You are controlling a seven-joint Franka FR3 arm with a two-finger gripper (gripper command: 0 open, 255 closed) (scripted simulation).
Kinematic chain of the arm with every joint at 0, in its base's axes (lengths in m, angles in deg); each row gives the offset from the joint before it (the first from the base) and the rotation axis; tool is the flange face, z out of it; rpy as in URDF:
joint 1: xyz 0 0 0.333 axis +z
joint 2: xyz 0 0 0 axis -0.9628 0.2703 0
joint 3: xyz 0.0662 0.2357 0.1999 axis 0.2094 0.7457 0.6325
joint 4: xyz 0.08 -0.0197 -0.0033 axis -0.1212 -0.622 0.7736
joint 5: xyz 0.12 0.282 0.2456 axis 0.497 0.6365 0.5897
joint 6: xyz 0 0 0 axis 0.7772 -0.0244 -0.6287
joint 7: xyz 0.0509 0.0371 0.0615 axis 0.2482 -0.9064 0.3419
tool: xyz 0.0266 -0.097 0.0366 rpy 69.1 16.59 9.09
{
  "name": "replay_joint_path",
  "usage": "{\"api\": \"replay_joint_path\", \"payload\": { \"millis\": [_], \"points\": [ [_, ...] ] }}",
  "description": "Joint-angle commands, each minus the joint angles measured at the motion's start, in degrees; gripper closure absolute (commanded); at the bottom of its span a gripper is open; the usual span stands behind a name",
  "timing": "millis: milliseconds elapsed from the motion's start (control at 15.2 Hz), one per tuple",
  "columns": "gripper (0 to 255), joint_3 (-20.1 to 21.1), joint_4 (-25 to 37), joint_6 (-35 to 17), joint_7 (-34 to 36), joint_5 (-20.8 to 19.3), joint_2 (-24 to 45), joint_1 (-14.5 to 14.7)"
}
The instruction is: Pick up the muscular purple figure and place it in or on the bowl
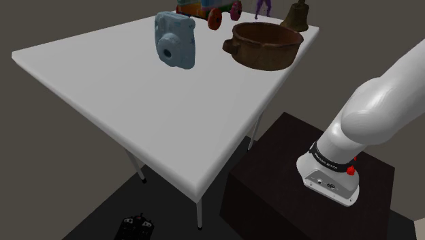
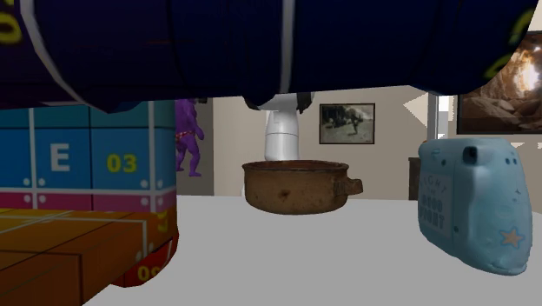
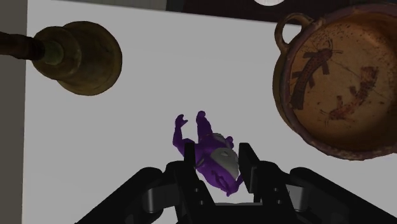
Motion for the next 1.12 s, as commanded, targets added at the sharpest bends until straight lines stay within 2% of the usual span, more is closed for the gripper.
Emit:
{"api": "replay_joint_path", "payload": {
  "millis": [0,462,858,1056],
  "points": [
    [255,0.1,3.05,1.87,-0.23,-0.11,1.17,0.01],
    [255,0.36,14.67,8.72,-1.32,-0.71,5.89,0.0],
    [255,0.66,27.91,15.95,-2.61,-1.7,11.83,0.1],
    [255,2.05,28.35,18.06,-0.18,-1.57,10.56,1.37]
  ]
}}
